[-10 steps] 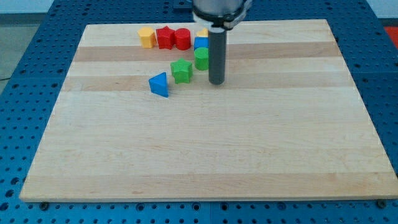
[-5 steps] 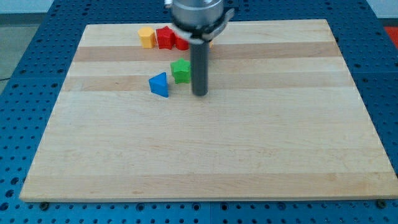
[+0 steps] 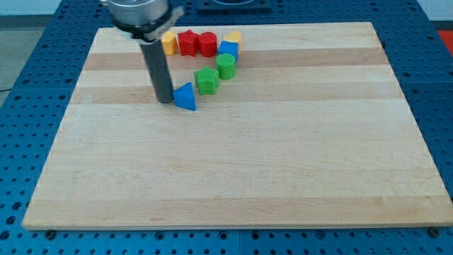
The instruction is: Push blue triangle into green star
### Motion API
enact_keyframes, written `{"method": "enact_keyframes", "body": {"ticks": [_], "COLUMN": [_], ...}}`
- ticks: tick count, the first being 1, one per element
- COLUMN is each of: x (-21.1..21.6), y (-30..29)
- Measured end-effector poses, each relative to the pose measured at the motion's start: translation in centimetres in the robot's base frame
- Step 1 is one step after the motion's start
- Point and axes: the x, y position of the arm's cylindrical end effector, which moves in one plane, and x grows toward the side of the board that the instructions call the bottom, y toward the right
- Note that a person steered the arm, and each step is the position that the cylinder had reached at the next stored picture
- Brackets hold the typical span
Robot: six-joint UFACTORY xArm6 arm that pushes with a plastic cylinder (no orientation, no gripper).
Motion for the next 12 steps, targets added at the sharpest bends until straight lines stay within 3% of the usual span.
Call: {"method": "enact_keyframes", "body": {"ticks": [2, 3, 4, 5, 7, 9, 10, 12], "x": [0.6, 4.2, 6.0, 6.0, 3.9, 4.9, 2.3, 2.1], "y": [0.8, -4.3, -1.7, 4.3, 1.2, 4.0, 3.6, 2.3]}}
